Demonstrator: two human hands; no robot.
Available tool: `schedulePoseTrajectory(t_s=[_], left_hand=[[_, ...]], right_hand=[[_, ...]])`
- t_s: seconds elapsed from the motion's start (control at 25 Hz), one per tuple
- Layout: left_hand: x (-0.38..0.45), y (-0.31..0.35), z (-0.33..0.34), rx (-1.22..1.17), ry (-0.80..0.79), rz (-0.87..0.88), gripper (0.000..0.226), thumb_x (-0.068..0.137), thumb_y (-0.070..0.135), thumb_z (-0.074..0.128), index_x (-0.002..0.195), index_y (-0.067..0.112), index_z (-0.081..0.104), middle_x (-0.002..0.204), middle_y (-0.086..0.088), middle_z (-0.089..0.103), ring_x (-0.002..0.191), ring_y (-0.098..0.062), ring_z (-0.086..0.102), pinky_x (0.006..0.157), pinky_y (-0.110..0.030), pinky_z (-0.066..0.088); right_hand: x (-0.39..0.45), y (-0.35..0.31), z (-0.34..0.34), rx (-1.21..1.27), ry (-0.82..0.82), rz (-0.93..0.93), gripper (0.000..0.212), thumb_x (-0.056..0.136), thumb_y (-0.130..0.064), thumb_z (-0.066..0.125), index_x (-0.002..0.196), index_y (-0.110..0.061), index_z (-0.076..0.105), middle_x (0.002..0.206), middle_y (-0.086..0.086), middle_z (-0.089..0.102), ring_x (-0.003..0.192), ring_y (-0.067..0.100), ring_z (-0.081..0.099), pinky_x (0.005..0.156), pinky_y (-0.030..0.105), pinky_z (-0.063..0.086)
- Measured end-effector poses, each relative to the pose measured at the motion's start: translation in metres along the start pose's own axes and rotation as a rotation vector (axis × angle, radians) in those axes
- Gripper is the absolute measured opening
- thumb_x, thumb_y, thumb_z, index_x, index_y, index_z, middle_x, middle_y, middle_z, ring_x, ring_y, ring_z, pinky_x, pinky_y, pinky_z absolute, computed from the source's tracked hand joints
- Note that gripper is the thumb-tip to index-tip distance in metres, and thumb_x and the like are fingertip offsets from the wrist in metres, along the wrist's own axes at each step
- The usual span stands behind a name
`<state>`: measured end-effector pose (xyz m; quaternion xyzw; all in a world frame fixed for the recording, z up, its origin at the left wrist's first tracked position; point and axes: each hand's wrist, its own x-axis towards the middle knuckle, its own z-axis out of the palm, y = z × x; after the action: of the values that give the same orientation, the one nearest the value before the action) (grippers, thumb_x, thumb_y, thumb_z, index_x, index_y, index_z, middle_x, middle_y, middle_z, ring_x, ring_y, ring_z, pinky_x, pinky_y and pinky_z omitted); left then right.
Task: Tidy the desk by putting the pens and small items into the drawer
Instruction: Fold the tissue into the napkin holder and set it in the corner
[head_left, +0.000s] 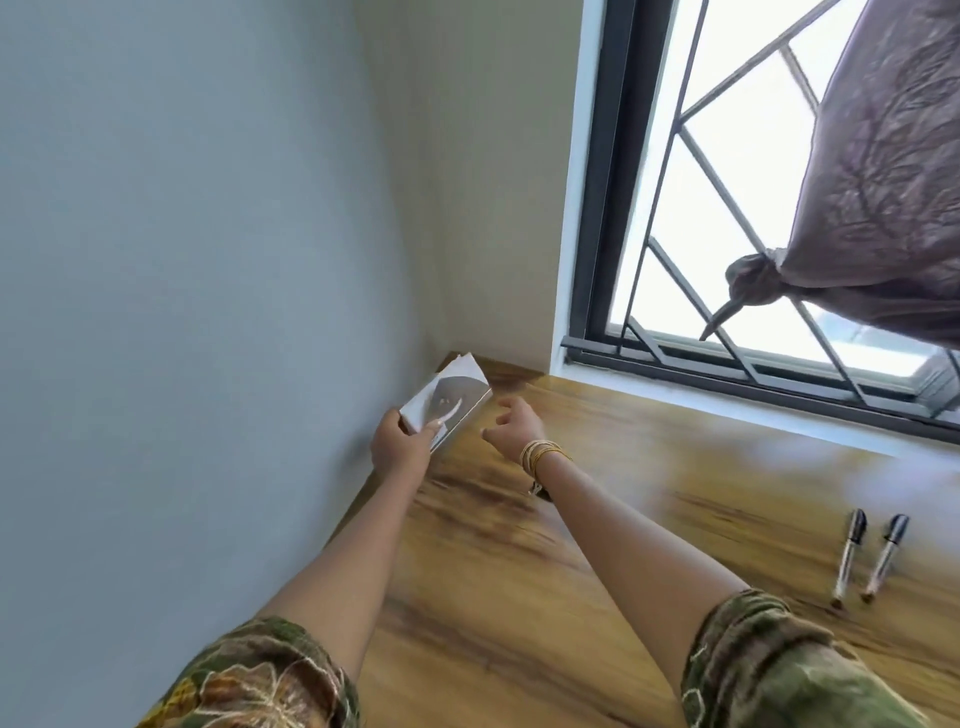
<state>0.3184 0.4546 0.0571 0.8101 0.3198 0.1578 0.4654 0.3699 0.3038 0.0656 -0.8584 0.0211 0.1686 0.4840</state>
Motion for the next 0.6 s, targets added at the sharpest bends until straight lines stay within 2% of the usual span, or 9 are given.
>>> schedulePoseTrajectory(t_s=[0.12, 0.24, 0.32, 0.4, 0.6], left_hand=[[0.008, 0.0, 0.011, -0.004, 0.032, -0.023, 0.041, 0.074, 0.028, 0.079, 0.07, 0.014, 0.041, 0.069, 0.001, 0.052, 0.066, -0.025, 0.049, 0.051, -0.029, 0.03], [0.013, 0.001, 0.019, -0.002, 0.058, -0.032, 0.041, 0.075, 0.027, 0.079, 0.07, 0.013, 0.041, 0.069, -0.001, 0.052, 0.063, -0.024, 0.047, 0.049, -0.028, 0.029], [0.016, 0.002, 0.021, 0.008, 0.068, -0.026, 0.041, 0.075, 0.027, 0.079, 0.071, 0.012, 0.041, 0.067, 0.0, 0.05, 0.062, -0.024, 0.046, 0.048, -0.028, 0.03], [0.018, 0.003, 0.023, 0.024, 0.076, -0.016, 0.04, 0.075, 0.026, 0.079, 0.072, 0.012, 0.042, 0.066, 0.002, 0.048, 0.061, -0.024, 0.046, 0.049, -0.029, 0.03], [0.017, 0.003, 0.027, 0.038, 0.091, -0.007, 0.041, 0.074, 0.026, 0.078, 0.07, 0.014, 0.039, 0.064, 0.001, 0.048, 0.061, -0.026, 0.046, 0.055, -0.032, 0.037]], right_hand=[[0.01, 0.006, 0.004, -0.046, -0.006, 0.0, 0.057, 0.082, -0.017, 0.065, 0.135, -0.015, 0.046, 0.123, 0.008, 0.06, 0.112, 0.025, 0.058, 0.092, 0.035, 0.052], [0.017, 0.016, 0.0, -0.068, 0.014, 0.014, 0.049, 0.082, -0.014, 0.063, 0.129, -0.016, 0.051, 0.12, 0.007, 0.061, 0.104, 0.02, 0.056, 0.081, 0.025, 0.044], [0.019, 0.022, -0.002, -0.058, 0.03, 0.026, 0.045, 0.082, -0.011, 0.063, 0.126, -0.016, 0.054, 0.117, 0.007, 0.062, 0.099, 0.018, 0.054, 0.077, 0.023, 0.041], [0.02, 0.027, -0.004, -0.047, 0.055, 0.029, 0.043, 0.081, -0.01, 0.062, 0.123, -0.016, 0.056, 0.112, 0.007, 0.063, 0.103, 0.02, 0.056, 0.076, 0.023, 0.041], [0.018, 0.032, -0.01, -0.043, 0.078, 0.023, 0.04, 0.079, -0.009, 0.062, 0.119, -0.015, 0.059, 0.106, 0.005, 0.063, 0.103, 0.023, 0.059, 0.081, 0.025, 0.045]])
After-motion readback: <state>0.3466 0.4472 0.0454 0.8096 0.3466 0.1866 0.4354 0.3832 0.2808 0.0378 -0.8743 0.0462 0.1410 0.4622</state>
